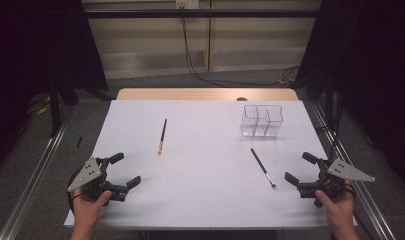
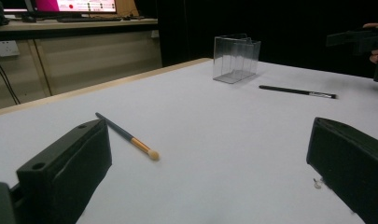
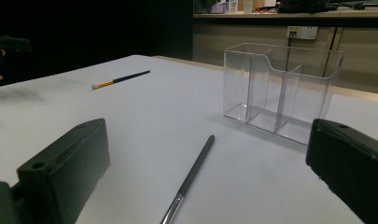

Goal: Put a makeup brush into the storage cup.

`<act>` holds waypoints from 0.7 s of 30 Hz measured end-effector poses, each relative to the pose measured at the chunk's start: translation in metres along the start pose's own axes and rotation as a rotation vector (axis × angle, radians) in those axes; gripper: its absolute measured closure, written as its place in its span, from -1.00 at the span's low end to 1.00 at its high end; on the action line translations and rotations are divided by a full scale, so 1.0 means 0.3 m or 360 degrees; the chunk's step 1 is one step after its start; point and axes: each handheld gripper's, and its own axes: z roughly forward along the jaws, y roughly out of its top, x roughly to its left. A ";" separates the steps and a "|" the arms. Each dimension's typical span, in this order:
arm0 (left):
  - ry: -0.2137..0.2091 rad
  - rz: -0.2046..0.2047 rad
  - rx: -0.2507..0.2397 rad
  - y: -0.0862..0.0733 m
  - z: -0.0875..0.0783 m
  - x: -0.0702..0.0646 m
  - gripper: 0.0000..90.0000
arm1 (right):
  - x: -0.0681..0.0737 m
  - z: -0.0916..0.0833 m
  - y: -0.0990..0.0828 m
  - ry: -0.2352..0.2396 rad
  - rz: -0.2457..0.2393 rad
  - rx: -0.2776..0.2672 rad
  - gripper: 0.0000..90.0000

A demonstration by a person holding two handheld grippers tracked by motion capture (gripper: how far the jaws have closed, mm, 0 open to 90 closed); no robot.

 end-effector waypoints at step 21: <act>0.0051 -0.0077 0.0038 0.026 0.073 0.030 -1.00 | 0.005 -0.013 -0.003 -0.0014 -0.0009 0.0008 -1.00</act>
